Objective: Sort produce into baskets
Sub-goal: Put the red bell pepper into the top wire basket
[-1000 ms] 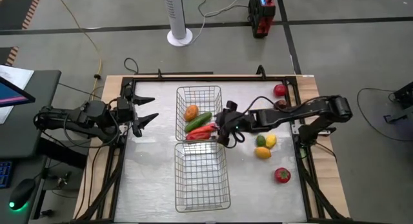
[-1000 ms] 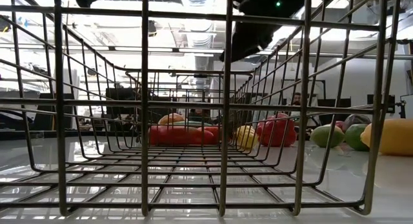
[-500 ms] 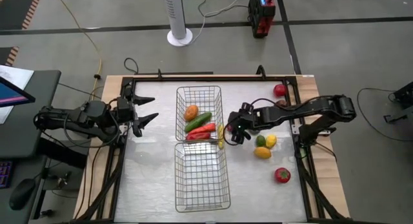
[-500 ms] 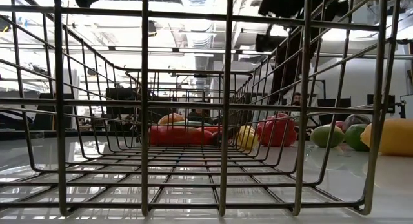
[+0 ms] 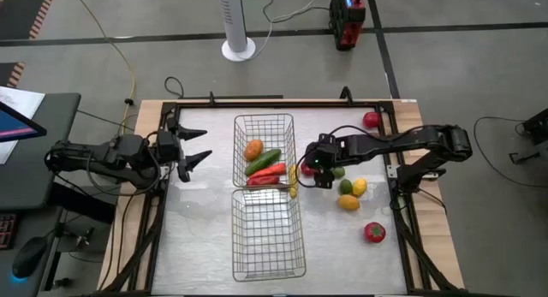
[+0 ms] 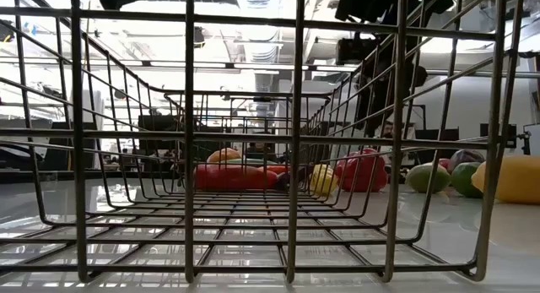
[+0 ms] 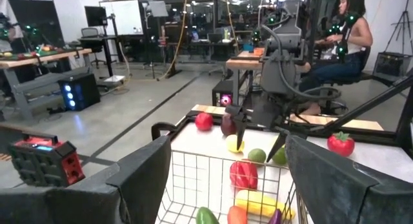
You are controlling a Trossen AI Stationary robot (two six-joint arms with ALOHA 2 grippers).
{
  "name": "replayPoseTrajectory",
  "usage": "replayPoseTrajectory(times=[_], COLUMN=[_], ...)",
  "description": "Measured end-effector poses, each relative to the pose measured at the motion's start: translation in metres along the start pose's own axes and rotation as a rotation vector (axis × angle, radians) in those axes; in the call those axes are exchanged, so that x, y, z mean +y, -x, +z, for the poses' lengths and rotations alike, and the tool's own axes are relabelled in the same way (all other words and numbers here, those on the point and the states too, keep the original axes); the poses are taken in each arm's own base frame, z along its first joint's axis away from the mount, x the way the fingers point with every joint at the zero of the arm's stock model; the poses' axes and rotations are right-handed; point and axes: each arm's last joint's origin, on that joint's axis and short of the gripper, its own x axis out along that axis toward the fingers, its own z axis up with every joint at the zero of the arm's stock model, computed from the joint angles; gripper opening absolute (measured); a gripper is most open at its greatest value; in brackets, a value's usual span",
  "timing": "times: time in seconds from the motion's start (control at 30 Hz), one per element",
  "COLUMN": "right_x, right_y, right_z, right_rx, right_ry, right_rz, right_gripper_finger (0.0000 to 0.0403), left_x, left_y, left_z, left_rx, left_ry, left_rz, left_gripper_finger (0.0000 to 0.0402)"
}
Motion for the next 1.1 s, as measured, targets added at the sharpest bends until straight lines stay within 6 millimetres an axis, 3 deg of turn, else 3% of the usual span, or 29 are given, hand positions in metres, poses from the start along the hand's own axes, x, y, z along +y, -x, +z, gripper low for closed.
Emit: replayPoseTrajectory(times=[0.1,0.57,1.0,1.1], right_x=[-0.003,-0.031,-0.012,-0.012], right_y=[-0.002,-0.014,-0.08,-0.082], right_z=[0.001,0.002,-0.007,-0.007], right_rx=[-0.003,-0.009,0.22,0.243], right_ry=[0.003,-0.057,-0.003,0.002], right_rz=[-0.004,0.046,0.101,0.091], right_gripper_finger=[0.0395,0.0398,0.0391,0.0379], left_x=[0.0,-0.001,-0.001,-0.001], left_y=[0.0,-0.002,-0.002,-0.002], left_z=[0.0,0.0,0.0,0.0], left_rx=[-0.002,-0.003,0.0,0.0], left_ry=[0.002,-0.014,-0.017,-0.021], left_rz=[0.0,0.003,0.002,0.002], left_gripper_finger=[0.0292,0.0292,0.0292,0.0292])
